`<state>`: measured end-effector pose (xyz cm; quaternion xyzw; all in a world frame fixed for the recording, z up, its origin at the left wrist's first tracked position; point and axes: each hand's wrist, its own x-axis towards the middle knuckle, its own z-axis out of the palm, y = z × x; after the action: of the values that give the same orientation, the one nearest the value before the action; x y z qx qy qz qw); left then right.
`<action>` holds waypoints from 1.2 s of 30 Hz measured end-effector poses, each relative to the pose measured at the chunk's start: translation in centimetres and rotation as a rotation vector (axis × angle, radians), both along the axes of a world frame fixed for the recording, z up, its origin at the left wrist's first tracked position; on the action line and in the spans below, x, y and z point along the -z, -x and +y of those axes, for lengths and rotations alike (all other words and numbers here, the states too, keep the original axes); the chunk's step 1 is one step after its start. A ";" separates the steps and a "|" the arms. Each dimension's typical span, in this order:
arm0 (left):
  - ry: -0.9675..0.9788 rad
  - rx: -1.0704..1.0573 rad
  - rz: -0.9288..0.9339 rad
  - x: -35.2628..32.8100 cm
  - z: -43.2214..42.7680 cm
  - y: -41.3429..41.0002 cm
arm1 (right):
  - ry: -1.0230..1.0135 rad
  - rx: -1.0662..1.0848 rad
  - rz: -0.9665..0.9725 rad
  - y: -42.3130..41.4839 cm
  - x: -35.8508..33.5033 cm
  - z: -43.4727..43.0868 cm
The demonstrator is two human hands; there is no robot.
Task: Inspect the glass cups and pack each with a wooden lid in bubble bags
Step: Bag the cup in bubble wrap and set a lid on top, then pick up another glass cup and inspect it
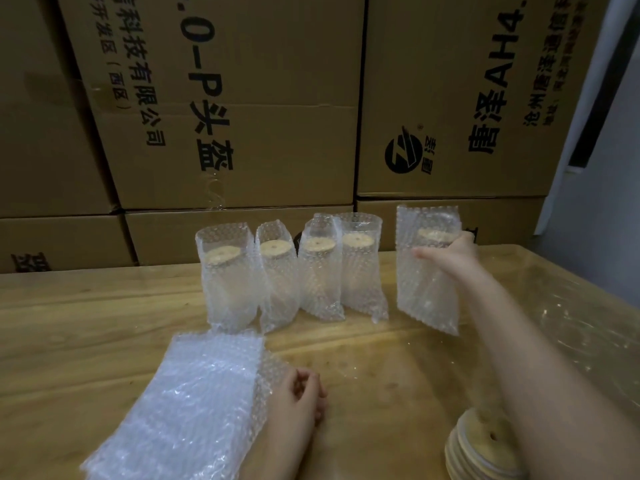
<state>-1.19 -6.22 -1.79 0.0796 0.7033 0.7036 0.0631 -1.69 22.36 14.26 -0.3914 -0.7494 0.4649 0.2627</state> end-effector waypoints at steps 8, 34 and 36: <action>0.056 -0.035 0.013 0.6 0.5 0.7 | -0.104 0.065 0.065 7.1 4.3 0.9; 0.150 -0.051 0.085 -0.7 -0.3 -0.8 | 0.022 -0.215 0.088 5.6 3.4 1.6; 0.148 -0.048 0.088 -1.1 -0.5 -1.4 | 0.120 -0.224 0.147 3.8 1.9 0.7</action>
<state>0.18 -6.70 -0.72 0.0887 0.7571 0.6469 0.0209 -5.45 23.11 12.38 -0.2854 -0.7381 0.5626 0.2394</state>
